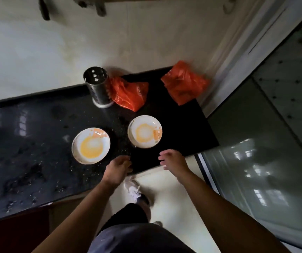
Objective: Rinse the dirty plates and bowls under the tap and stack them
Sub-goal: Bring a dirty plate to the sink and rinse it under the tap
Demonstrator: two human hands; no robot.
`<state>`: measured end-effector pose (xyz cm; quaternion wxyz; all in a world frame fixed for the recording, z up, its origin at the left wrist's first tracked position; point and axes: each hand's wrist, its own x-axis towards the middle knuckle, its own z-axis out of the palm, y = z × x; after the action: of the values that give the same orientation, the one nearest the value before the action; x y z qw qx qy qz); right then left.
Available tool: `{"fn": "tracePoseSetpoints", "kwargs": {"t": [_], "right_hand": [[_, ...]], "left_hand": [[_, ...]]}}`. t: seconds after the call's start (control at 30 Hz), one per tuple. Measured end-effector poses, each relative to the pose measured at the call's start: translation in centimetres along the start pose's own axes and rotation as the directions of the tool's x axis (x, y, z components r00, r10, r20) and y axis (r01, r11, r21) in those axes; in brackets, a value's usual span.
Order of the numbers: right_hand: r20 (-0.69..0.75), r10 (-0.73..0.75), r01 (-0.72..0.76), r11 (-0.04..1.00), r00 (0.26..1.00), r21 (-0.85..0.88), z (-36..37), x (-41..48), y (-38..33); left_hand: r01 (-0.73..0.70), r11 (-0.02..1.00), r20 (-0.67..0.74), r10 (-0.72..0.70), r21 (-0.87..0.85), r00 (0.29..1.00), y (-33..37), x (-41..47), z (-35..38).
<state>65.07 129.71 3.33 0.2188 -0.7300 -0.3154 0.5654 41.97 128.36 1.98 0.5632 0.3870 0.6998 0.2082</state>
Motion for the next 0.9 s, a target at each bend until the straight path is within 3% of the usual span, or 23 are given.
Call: {"fn": "tracePoseSetpoints", "kwargs": {"t": [0.07,0.17,0.3,0.5,0.67,0.9], "right_hand": [[-0.036,0.008,-0.008,1.000,0.999,0.000,-0.4,2.8,-2.7],[-0.103,-0.016,-0.003,0.984,0.995,-0.175,-0.8,5.9,-6.4],[0.018,0.027,-0.020,0.946,0.999,-0.324,-0.9,8.0,-9.7],[0.096,-0.074,0.106,0.908,0.993,-0.405,-1.8,11.3,-10.2],[0.206,-0.211,0.284,0.843,0.956,-0.457,-2.8,11.7,-10.0],[0.478,-0.324,0.533,0.741,0.817,-0.409,-0.3,7.3,-11.4]], "left_hand": [[0.048,0.999,-0.045,-0.049,-0.015,0.998,1.7,3.5,0.4],[0.130,0.990,-0.054,-0.127,0.052,0.990,3.6,7.8,0.4],[0.208,0.977,-0.094,-0.204,0.039,0.974,5.7,9.2,1.0],[0.138,0.990,-0.178,-0.137,-0.007,0.974,7.5,8.4,2.9],[0.157,0.963,-0.351,-0.228,-0.218,0.908,6.7,4.2,4.9],[-0.026,0.836,-0.551,-0.338,-0.549,0.763,3.1,-3.2,6.0]]}}
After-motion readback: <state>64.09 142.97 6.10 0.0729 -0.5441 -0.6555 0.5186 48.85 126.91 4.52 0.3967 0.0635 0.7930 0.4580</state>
